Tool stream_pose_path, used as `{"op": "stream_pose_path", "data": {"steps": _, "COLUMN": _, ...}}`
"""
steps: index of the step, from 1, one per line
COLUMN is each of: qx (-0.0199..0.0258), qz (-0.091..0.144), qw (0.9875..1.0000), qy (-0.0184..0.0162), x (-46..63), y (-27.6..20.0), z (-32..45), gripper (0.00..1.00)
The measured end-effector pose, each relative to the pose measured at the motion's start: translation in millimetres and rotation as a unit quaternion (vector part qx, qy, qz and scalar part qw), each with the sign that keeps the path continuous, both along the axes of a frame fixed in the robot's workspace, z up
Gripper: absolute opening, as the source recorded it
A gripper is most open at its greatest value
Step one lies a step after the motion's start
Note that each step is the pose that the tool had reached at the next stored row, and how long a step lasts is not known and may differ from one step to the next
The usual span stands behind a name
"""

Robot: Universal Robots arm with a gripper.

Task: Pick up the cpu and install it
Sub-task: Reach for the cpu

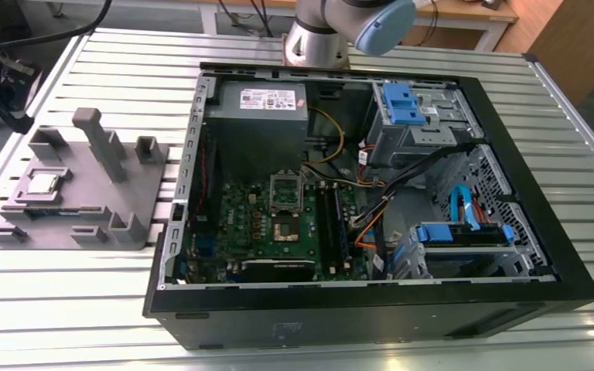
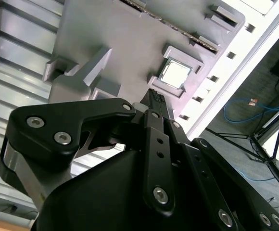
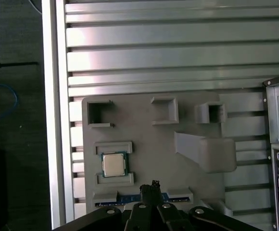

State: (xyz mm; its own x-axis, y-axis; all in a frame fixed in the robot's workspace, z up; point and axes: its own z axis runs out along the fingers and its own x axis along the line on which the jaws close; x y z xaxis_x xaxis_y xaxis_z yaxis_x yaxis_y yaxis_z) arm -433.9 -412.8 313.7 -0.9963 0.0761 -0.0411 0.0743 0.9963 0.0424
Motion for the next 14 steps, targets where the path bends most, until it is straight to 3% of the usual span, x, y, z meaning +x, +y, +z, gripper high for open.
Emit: {"op": "stream_pose_path", "data": {"steps": 14, "qx": -0.0005, "qz": 0.0, "qw": 1.0, "qy": 0.0, "x": -9.4, "y": -5.5, "z": -18.4, "gripper": 0.11}}
